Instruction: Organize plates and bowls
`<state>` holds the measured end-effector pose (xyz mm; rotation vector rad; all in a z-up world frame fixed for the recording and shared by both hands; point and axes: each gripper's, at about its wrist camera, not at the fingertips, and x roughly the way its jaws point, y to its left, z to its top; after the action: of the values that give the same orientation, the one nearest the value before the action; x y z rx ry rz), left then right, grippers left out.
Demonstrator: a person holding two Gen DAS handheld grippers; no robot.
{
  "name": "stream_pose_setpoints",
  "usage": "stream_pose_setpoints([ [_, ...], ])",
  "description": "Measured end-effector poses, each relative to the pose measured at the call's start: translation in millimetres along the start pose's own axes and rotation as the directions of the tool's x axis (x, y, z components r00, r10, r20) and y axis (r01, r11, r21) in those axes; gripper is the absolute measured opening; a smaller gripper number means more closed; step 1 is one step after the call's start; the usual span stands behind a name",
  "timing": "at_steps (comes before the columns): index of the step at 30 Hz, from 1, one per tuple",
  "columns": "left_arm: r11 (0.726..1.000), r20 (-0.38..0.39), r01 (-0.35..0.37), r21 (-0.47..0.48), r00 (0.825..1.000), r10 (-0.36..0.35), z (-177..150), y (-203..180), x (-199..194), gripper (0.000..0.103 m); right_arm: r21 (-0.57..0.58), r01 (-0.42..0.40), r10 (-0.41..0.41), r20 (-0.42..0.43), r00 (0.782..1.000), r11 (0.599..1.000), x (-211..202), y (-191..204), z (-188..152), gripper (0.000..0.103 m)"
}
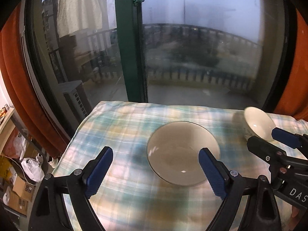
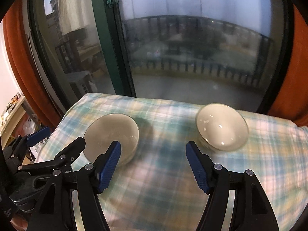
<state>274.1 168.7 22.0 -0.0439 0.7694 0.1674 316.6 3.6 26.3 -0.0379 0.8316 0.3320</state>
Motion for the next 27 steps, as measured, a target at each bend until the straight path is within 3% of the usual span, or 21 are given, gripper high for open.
stream_pose_setpoints([
  [5, 0.999, -0.004, -0.025, -0.024, 1.000, 0.025, 4, 8, 23, 0.090, 0.001, -0.014, 0.014, 0.017, 1.000, 1.000, 23, 3, 9, 0.073],
  [9, 1.000, -0.014, -0.026, -0.010, 1.000, 0.026, 5, 7, 37, 0.081, 0.002, -0.052, 0.052, 0.016, 0.999, 0.999, 39, 8, 15, 0.073],
  [13, 1.000, -0.036, -0.025, -0.004, 0.999, 0.025, 1, 4, 50, 0.078, -0.030, -0.022, 0.022, 0.000, 1.000, 0.999, 54, 16, 16, 0.073],
  [20, 1.000, -0.083, -0.006, -0.010, 0.997, 0.005, -7, 2, 74, 0.064, -0.071, 0.020, -0.022, -0.020, 1.000, 0.997, 81, 24, 13, 0.073],
  [24, 1.000, -0.113, 0.004, -0.010, 0.994, -0.005, -13, 1, 85, 0.050, -0.062, 0.002, -0.007, -0.066, 0.998, 0.998, 96, 24, 9, 0.072],
  [27, 1.000, -0.126, 0.022, 0.000, 0.992, -0.022, -16, -3, 87, 0.044, -0.043, -0.007, 0.003, -0.107, 0.994, 0.999, 107, 23, 5, 0.060],
])
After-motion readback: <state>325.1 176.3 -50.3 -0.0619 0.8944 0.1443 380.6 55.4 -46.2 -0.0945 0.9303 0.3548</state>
